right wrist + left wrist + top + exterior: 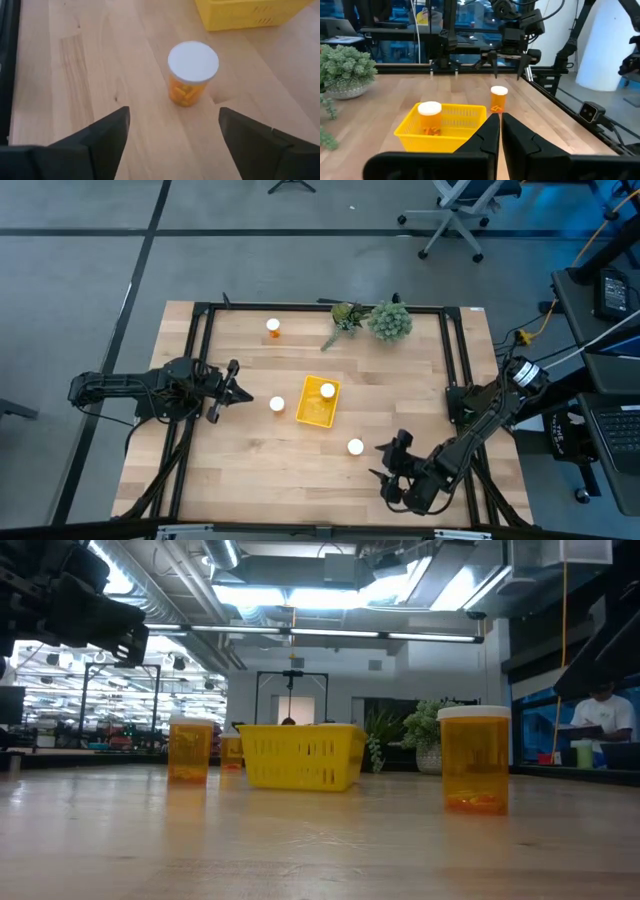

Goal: Pick and place pill bottles into a basket
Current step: Put the orange pill bottle into the yellow bin

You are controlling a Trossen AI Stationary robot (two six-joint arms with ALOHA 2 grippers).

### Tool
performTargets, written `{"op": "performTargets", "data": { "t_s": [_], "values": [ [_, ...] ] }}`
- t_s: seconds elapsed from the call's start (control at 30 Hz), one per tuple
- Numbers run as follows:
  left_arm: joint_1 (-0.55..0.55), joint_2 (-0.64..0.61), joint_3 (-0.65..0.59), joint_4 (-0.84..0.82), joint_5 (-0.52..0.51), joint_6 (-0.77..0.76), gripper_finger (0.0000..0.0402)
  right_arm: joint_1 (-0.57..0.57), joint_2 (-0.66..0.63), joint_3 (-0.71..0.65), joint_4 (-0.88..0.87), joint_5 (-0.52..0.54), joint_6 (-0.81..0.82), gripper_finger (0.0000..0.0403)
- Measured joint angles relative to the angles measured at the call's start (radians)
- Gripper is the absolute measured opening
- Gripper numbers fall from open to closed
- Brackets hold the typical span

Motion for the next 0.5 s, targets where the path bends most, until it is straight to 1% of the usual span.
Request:
{"op": "performTargets", "data": {
  "t_s": [0.17, 0.23, 0.37, 0.5],
  "values": [
    [0.000, 0.000, 0.000, -0.001, 0.000, 0.000, 0.0017, 0.000, 0.034, -0.025, 0.028, 0.019, 0.075, 0.0309],
    [0.000, 0.001, 0.000, -0.002, 0.000, 0.000, 0.0017, 0.000, 0.063, -0.031, 0.055, 0.035, 0.077, 0.0309],
    [0.000, 0.002, 0.000, -0.002, 0.001, 0.001, 0.0017, -0.005, 0.121, -0.032, 0.134, 0.134, 0.051, 0.0309],
    [0.000, 0.002, 0.000, -0.002, 0.001, 0.001, 0.0017, -0.023, 0.164, -0.032, 0.175, 0.147, 0.049, 0.0309]
  ]
}}
